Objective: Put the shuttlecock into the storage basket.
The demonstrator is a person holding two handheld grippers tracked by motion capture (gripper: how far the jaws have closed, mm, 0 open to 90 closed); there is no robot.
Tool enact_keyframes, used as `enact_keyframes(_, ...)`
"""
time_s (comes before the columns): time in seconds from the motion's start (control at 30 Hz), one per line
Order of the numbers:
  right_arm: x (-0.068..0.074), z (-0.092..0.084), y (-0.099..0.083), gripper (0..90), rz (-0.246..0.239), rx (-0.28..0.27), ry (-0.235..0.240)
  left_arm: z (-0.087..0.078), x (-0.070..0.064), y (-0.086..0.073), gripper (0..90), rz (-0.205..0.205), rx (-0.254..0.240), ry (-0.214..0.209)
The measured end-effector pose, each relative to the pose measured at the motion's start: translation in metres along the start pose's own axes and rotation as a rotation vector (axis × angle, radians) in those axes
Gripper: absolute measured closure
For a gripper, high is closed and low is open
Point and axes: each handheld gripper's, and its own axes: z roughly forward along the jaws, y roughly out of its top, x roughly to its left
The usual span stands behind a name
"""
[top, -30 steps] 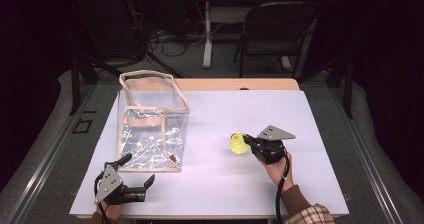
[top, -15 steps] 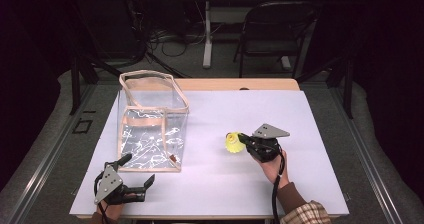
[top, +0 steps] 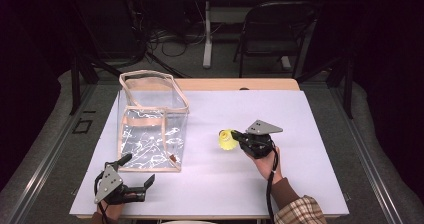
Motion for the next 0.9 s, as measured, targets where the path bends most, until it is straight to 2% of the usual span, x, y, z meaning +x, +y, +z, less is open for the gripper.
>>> enact_keyframes(0.27,0.004,0.009,0.005,89.5,-0.007,0.000,0.032,0.001,0.001,0.000,0.0,0.005,0.001,-0.003)
enact_keyframes(0.47,0.003,0.011,0.006,89.4,0.001,-0.002,0.045,0.000,0.001,0.000,0.0,0.005,0.001,-0.002)
enact_keyframes(0.9,0.008,0.019,0.016,89.4,-0.018,-0.007,0.071,0.000,0.000,0.000,0.0,0.012,0.004,-0.002)
